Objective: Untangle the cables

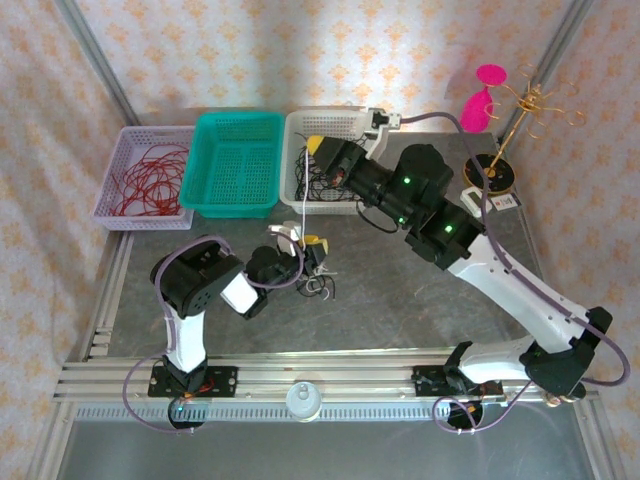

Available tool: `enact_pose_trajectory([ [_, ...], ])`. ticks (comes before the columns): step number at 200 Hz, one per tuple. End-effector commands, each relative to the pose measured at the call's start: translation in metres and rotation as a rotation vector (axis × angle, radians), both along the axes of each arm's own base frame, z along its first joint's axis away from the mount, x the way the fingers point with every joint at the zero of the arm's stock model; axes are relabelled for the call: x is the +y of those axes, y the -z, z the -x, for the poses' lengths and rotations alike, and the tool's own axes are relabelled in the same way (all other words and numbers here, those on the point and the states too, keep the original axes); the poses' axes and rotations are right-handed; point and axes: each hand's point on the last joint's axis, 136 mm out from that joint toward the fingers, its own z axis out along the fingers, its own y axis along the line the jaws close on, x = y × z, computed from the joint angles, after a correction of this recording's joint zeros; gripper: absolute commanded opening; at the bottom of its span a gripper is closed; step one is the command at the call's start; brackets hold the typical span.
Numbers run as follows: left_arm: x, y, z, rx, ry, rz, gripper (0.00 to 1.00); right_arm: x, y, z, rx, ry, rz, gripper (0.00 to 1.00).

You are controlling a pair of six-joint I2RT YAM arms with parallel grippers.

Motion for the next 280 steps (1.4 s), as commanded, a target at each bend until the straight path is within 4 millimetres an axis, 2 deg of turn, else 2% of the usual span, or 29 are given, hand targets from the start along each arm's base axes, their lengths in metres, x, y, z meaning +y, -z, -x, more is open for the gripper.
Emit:
enact_pose_trajectory([
  [1, 0.027, 0.015, -0.006, 0.018, -0.087, -0.072, 0.41, -0.021, -0.072, 0.015, -0.148, 0.032, -0.096, 0.0],
  [41, 0.036, 0.054, 0.01, 0.118, -0.074, -0.154, 0.39, -0.048, -0.119, 0.021, -0.242, 0.123, -0.126, 0.0],
  [61, 0.047, 0.068, 0.019, 0.156, -0.11, -0.169, 0.33, -0.057, -0.139, 0.026, -0.279, 0.14, -0.139, 0.0],
  [64, 0.048, 0.064, 0.019, 0.14, -0.114, -0.156, 0.31, -0.058, -0.141, 0.027, -0.283, 0.14, -0.14, 0.0],
  [79, 0.055, 0.069, 0.023, 0.153, -0.139, -0.163, 0.23, -0.063, -0.152, 0.03, -0.298, 0.154, -0.145, 0.0],
  [122, 0.072, 0.088, 0.038, 0.213, -0.175, -0.206, 0.21, -0.081, -0.18, 0.037, -0.349, 0.205, -0.167, 0.0],
  [132, 0.075, 0.089, 0.044, 0.212, -0.172, -0.205, 0.23, -0.082, -0.185, 0.038, -0.361, 0.209, -0.166, 0.0],
  [147, 0.078, 0.091, 0.054, 0.215, -0.157, -0.204, 0.41, -0.082, -0.189, 0.038, -0.372, 0.212, -0.163, 0.0],
  [178, 0.08, 0.096, 0.065, 0.242, -0.141, -0.202, 0.45, -0.079, -0.185, 0.032, -0.369, 0.227, -0.137, 0.0],
  [211, 0.085, 0.09, 0.067, 0.238, -0.165, -0.186, 0.39, -0.077, -0.18, 0.029, -0.364, 0.233, -0.128, 0.0],
  [233, 0.086, 0.088, 0.069, 0.239, -0.166, -0.187, 0.4, -0.086, -0.198, 0.034, -0.408, 0.254, -0.145, 0.0],
  [260, 0.086, 0.08, 0.071, 0.223, -0.158, -0.172, 0.54, -0.102, -0.227, 0.042, -0.483, 0.307, -0.159, 0.0],
  [273, 0.082, 0.075, 0.074, 0.215, -0.129, -0.156, 0.61, -0.103, -0.227, 0.037, -0.492, 0.336, -0.143, 0.0],
  [280, 0.078, 0.062, 0.074, 0.182, -0.118, -0.127, 0.64, -0.102, -0.224, 0.033, -0.488, 0.349, -0.129, 0.0],
])
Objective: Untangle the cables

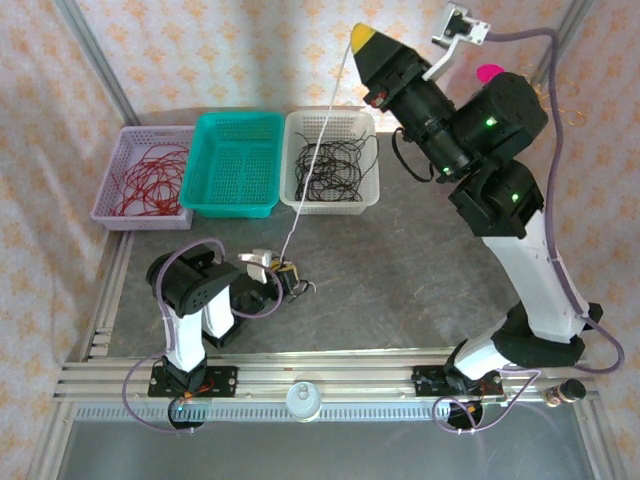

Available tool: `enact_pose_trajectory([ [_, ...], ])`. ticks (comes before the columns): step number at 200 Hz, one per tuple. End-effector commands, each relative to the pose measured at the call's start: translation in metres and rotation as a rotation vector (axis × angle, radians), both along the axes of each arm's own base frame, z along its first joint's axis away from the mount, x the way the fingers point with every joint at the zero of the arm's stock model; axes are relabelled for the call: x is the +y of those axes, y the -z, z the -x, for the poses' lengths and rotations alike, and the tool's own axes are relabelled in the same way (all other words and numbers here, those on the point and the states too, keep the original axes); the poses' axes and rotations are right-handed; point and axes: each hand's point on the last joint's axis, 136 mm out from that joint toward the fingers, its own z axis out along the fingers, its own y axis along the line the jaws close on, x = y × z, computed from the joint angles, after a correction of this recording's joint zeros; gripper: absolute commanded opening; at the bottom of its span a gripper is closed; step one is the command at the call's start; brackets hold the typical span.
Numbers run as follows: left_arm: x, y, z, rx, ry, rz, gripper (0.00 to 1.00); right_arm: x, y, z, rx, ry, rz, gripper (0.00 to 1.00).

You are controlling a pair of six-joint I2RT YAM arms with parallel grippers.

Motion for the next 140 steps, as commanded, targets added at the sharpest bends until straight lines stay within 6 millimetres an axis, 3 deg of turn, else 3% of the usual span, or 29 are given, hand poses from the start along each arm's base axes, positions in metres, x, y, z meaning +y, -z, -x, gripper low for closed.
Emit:
enact_pose_trajectory([
  [1, 0.002, 0.008, 0.014, 0.062, 0.017, 0.012, 0.64, -0.035, -0.036, 0.015, -0.11, 0.087, -0.062, 0.0],
  [50, -0.025, -0.034, 0.018, -0.01, 0.118, 0.008, 0.7, -0.019, 0.002, -0.013, -0.037, 0.112, 0.026, 0.0],
  [69, -0.038, -0.061, 0.017, -0.053, 0.162, -0.015, 0.73, -0.006, 0.012, -0.017, -0.026, 0.068, 0.056, 0.0],
  [85, -0.046, -0.09, 0.019, -0.106, 0.203, -0.03, 0.77, 0.007, 0.024, -0.019, -0.003, 0.023, 0.09, 0.0],
  [111, -0.053, -0.141, 0.027, -0.195, 0.26, 0.01, 0.98, 0.029, 0.051, -0.024, 0.041, -0.054, 0.141, 0.0],
  [140, -0.07, -0.204, 0.02, -0.223, 0.316, 0.012, 0.99, 0.047, 0.08, -0.024, 0.089, -0.136, 0.186, 0.0],
])
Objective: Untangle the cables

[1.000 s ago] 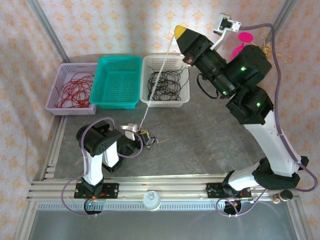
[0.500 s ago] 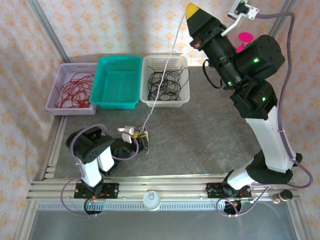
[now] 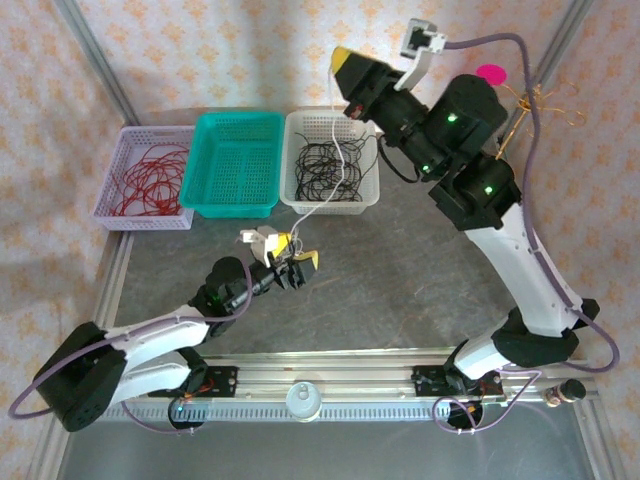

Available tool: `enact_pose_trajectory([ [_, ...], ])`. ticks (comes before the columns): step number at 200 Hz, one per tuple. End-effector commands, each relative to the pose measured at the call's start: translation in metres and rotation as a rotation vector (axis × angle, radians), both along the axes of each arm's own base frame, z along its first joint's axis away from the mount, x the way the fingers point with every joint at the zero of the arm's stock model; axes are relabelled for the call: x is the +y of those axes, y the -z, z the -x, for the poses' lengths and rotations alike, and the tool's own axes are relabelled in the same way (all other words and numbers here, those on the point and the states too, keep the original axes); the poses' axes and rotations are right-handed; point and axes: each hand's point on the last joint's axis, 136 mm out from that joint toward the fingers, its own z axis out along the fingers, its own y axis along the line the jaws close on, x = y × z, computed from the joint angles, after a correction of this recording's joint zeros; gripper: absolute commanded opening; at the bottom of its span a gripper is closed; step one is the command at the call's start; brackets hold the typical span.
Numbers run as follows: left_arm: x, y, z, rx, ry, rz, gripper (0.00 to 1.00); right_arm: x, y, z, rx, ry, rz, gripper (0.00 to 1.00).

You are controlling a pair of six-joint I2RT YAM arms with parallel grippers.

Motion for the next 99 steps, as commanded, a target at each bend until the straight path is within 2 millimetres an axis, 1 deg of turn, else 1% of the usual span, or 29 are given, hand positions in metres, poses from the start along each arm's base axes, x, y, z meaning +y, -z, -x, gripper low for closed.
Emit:
enact_pose_trajectory([
  [1, -0.016, -0.029, 0.0, 0.023, 0.076, -0.08, 0.99, 0.013, 0.015, 0.01, 0.023, -0.101, 0.018, 0.0],
  [8, -0.019, -0.041, -0.004, 0.017, 0.079, -0.098, 0.99, 0.014, 0.019, 0.011, 0.029, -0.111, 0.021, 0.0],
  [25, -0.026, -0.057, -0.007, 0.026, 0.105, -0.143, 0.99, 0.015, 0.024, 0.014, 0.038, -0.13, 0.031, 0.0],
  [32, -0.027, -0.059, -0.008, 0.033, 0.108, -0.154, 0.99, 0.015, 0.026, 0.015, 0.041, -0.133, 0.038, 0.0],
  [41, -0.026, -0.056, -0.008, 0.054, 0.103, -0.155, 0.99, 0.014, 0.027, 0.016, 0.041, -0.131, 0.044, 0.0],
  [52, -0.024, -0.042, -0.008, 0.1, 0.093, -0.175, 0.99, 0.011, 0.028, 0.017, 0.04, -0.123, 0.048, 0.0],
  [59, -0.02, -0.028, -0.009, 0.148, 0.073, -0.208, 0.99, 0.009, 0.028, 0.018, 0.039, -0.119, 0.05, 0.0],
  [74, -0.005, 0.006, -0.009, 0.255, 0.005, -0.281, 0.99, 0.007, 0.03, 0.019, 0.038, -0.114, 0.055, 0.0],
  [83, 0.007, 0.025, -0.009, 0.309, -0.053, -0.315, 0.99, 0.006, 0.032, 0.019, 0.037, -0.109, 0.057, 0.0],
  [99, 0.024, 0.054, -0.001, 0.39, -0.104, -0.369, 0.99, 0.005, 0.036, 0.019, 0.038, -0.104, 0.061, 0.0],
])
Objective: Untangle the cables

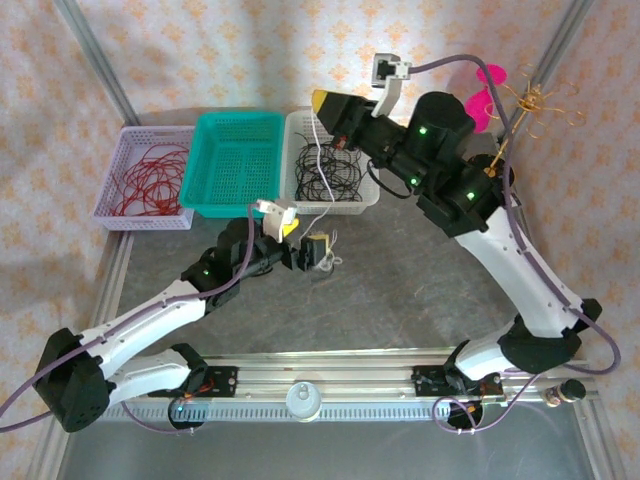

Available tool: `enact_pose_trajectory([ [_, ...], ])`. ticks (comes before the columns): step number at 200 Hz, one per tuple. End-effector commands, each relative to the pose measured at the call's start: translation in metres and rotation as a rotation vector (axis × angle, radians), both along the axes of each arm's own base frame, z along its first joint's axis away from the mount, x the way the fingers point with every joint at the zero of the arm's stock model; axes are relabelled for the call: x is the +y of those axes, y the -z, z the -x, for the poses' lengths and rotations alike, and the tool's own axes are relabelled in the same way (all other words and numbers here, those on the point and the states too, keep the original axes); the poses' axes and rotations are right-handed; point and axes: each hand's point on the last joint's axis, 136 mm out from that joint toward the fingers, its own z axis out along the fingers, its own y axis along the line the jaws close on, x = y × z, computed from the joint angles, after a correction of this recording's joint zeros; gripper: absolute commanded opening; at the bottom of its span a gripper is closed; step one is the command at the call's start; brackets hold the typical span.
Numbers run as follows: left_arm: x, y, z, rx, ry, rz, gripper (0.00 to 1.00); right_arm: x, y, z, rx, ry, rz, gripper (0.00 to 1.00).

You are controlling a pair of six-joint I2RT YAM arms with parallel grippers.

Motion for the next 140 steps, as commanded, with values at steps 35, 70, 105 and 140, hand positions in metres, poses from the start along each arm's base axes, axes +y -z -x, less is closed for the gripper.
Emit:
enact_pose_trajectory([
  [35, 0.054, 0.099, 0.03, 0.321, -0.178, -0.229, 0.99, -0.012, -0.003, 0.01, -0.036, 0.001, -0.01, 0.0],
  [70, 0.029, 0.03, 0.039, 0.137, -0.033, -0.013, 0.99, -0.008, 0.021, 0.01, 0.005, -0.016, 0.019, 0.0],
  [105, 0.007, -0.076, 0.024, -0.147, 0.048, 0.125, 0.99, -0.001, 0.035, 0.028, 0.059, -0.127, -0.001, 0.0],
  [140, -0.025, -0.124, 0.001, -0.344, 0.122, 0.21, 0.99, 0.009, 0.043, 0.044, 0.103, -0.245, -0.033, 0.0],
])
